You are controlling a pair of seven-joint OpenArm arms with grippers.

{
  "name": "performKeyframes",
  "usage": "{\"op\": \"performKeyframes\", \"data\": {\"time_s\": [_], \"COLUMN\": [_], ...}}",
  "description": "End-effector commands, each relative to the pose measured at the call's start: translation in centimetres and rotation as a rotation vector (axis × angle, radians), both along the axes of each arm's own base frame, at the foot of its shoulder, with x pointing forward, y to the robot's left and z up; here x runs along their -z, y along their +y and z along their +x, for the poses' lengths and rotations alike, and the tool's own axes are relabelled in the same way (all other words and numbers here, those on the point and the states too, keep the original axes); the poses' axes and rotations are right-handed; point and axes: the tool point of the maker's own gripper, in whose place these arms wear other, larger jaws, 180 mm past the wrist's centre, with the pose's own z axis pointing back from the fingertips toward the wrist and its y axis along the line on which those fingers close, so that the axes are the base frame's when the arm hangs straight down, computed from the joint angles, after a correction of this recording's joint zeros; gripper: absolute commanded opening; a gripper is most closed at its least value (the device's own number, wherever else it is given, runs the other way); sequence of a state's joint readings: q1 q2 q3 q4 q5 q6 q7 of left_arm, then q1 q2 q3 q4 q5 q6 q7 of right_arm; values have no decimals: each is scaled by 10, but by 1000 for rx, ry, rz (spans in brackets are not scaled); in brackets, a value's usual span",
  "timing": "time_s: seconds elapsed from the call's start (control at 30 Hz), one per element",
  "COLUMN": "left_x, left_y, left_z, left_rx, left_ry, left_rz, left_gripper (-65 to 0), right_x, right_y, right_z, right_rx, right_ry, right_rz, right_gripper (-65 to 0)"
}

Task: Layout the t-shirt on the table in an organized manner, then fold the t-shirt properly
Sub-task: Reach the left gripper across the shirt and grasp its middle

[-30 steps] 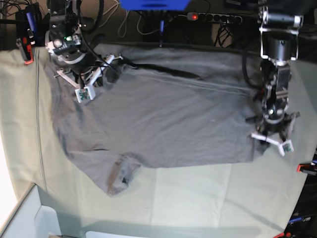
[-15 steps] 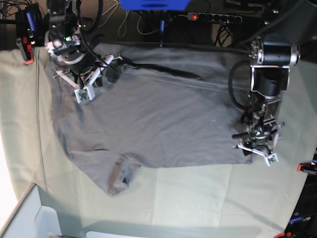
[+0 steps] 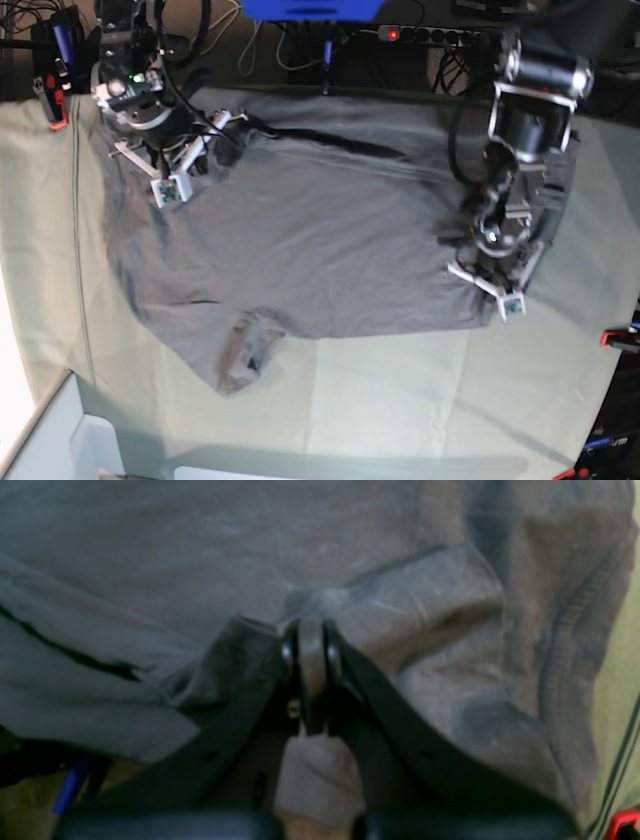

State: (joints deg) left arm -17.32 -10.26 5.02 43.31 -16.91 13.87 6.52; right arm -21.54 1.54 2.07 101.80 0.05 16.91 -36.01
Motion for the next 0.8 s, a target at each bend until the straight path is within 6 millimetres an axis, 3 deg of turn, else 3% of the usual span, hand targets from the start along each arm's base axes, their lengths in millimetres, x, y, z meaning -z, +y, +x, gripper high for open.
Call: {"op": "performKeyframes", "data": {"time_s": [0.0, 0.13, 0.33, 0.4, 0.53, 0.63, 0.77], "left_x": [-18, -30, -21, -15, -5, -20, -70], "left_y": [-3, -16, -15, -15, -14, -14, -19], "left_z": [8, -10, -34, -42, -57, -60, -49], "left_rx": [17, 51, 69, 70, 70, 90, 123], "left_ry": [-61, -114, -93, -76, -47, -87, -221], "left_rz": [4, -11, -3, -2, -3, 6, 7], "left_gripper": [-650, -650, -641, -605, -454, -364, -331], "right_x": [-9, -9, -9, -9, -9, -9, -9], "right_y": [1, 1, 1, 2, 2, 2, 2], "right_z": [7, 7, 7, 7, 7, 7, 7], "right_rx": [-6, -6, -6, -6, -6, -6, -6], "right_ry": [-40, -40, -40, -40, -40, -40, -40], "right_rz": [7, 7, 7, 8, 8, 8, 8], "right_gripper": [-650, -650, -650, -650, -650, -650, -650]}}
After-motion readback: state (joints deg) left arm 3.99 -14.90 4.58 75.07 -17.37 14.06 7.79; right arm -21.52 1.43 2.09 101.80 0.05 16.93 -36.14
